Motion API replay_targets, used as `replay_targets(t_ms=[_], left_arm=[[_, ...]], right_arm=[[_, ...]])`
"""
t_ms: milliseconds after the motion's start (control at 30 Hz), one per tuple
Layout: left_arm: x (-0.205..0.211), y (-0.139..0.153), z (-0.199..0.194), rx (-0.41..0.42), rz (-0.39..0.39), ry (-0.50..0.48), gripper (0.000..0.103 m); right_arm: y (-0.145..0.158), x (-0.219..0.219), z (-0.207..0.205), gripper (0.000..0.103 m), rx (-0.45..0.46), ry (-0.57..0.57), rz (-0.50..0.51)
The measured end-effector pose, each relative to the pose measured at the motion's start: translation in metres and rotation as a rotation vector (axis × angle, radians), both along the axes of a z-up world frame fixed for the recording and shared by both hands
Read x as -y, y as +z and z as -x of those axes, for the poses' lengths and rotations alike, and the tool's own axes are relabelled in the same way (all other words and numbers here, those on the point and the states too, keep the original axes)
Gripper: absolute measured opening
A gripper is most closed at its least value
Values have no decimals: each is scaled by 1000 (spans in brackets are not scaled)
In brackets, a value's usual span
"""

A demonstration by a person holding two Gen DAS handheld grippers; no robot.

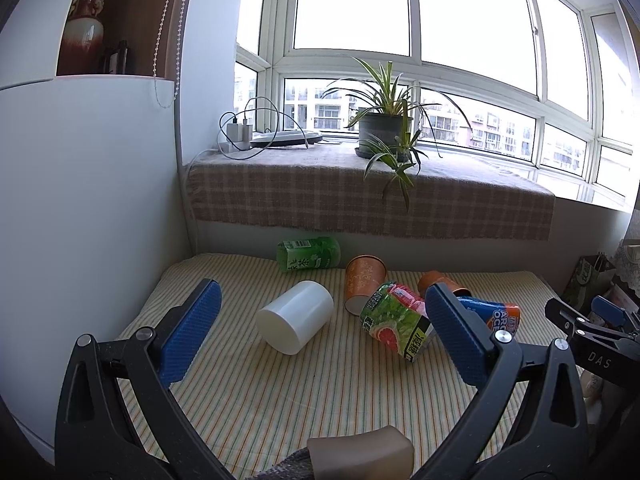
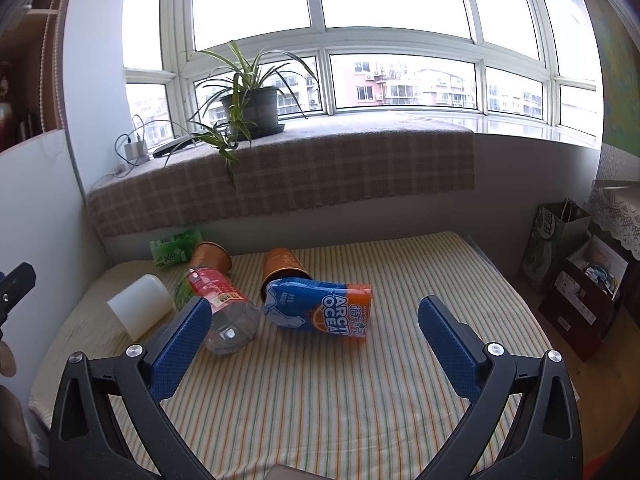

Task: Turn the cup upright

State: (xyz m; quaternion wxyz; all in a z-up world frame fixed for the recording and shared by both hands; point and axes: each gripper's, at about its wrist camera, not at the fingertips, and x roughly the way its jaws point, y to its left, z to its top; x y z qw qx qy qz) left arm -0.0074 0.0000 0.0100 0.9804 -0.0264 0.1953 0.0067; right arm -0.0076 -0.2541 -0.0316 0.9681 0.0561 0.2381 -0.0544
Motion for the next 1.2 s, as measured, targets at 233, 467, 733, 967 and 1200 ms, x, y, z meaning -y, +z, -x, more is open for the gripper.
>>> replay_targets(t_ms=[233, 467, 733, 967, 1200], left_arm=[[2, -2, 3, -6, 4, 5, 103], [2, -3, 3, -5, 4, 6, 103], [2, -5, 0, -11, 8, 9, 103], [-4, -8, 1, -12, 10, 8, 103], [-10, -14, -2, -21, 9, 20, 103]], right_arm=[[-1, -1, -2, 102, -7, -2, -4], [-2, -1, -2, 102, -13, 0, -6], [-3, -3, -4, 102, -19, 4, -7], [-3, -5, -7, 102, -24, 11, -7], [-2, -13, -18, 102, -21, 44, -14]])
